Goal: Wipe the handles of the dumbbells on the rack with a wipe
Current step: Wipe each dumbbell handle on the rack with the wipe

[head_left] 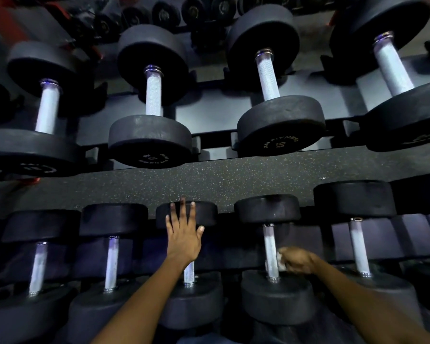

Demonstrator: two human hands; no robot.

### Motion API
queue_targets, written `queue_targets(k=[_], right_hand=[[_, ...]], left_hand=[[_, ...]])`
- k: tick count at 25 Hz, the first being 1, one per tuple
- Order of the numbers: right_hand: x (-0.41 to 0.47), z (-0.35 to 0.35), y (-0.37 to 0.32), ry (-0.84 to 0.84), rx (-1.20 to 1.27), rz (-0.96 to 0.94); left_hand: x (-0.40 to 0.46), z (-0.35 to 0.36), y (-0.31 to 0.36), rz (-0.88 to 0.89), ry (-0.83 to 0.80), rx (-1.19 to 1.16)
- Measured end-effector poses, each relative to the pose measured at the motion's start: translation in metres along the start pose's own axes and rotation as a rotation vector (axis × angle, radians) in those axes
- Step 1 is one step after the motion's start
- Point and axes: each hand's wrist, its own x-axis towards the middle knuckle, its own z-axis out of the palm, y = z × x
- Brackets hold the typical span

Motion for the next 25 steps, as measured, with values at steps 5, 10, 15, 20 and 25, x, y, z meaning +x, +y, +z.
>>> queue_targets(k=[5,10,15,20,25], right_hand=[[0.013,0.005,-0.026,0.167,0.286,-0.149],[-0.027,-0.001,0.013,0.11,-0.476,-0.037],[-0.009,-0.009,-0.033,0.687,0.119,-0.076],[0.013,0.07,-0.05,0.504,0.322,-0.313],[0.031,0.048,-0.058,0.637,0.339,-0.075]], left_hand=[[-0.002,-0.001,-0.001,-0.009,-0.021,0.011],[-0.001,-0.002,-0.002,-0.01,-0.025,0.023],[-0.001,-0.001,-0.001,-0.013,-0.033,0.015],[-0.001,0.002,-0.002,-0.01,-0.023,0.026],[-0.001,0.003,-0.002,-0.008,-0.013,0.015]])
